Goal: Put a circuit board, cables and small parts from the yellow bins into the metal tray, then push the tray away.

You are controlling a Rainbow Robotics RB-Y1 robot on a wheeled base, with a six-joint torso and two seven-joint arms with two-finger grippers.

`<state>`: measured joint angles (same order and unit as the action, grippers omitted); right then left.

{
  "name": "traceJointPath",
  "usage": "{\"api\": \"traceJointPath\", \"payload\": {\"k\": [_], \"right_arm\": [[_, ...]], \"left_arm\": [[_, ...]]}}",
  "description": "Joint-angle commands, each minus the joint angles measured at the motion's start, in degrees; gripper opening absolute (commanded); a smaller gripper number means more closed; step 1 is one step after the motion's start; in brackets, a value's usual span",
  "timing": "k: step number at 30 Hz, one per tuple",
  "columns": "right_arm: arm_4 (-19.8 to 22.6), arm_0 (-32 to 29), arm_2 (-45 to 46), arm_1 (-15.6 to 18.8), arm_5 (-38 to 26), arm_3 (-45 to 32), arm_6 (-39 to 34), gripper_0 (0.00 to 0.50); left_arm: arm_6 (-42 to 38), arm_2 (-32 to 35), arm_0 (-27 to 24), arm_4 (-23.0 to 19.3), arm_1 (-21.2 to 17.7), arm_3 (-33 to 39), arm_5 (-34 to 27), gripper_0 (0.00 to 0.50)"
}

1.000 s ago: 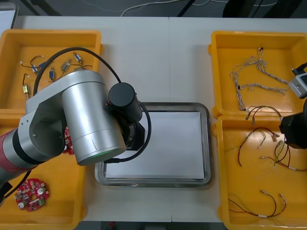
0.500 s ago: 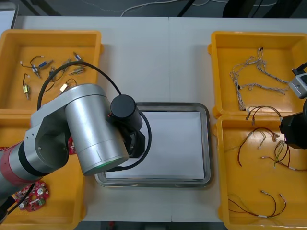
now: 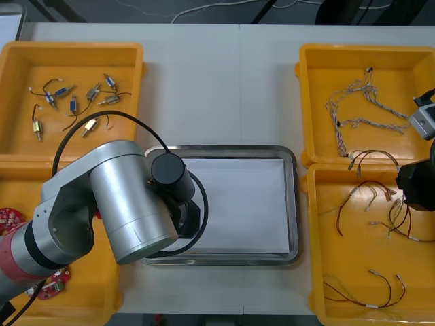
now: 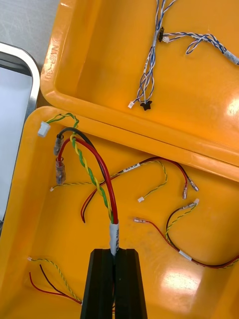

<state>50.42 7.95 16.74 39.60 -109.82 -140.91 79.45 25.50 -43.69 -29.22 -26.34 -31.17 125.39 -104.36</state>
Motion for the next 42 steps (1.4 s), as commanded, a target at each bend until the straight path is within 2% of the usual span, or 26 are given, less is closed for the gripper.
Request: {"api": "traceJointPath", "payload": {"k": [1,18,27,41,42], "right_arm": [[0.0,1.1,-0.4,2.0,-0.2,-1.7,-2.8,0.000],[0.0,1.1,-0.4,2.0,-0.2,-1.7,-2.8,0.000],[0.0,1.1,-0.4,2.0,-0.2,-1.7,-2.8,0.000],[0.0,1.1,-0.4,2.0,-0.2,-1.7,-2.8,0.000],[0.0,1.1,-0.4,2.0,-0.2,-1.7,-2.8,0.000]], "left_arm": [[4.6,-0.6,1.9,1.5,2.2,1.9,0.2,0.000],[7.4,-1.4,3.9,3.1,3.4,1.2,1.2,0.000],[8.5,-1.5,3.9,5.0,3.5,-3.2,6.7,0.000],[8.5,-1.8,4.1,5.2,3.3,-3.4,5.0,0.000],[8.4,-1.8,4.2,5.3,3.3,-3.4,4.9,0.034]]}}
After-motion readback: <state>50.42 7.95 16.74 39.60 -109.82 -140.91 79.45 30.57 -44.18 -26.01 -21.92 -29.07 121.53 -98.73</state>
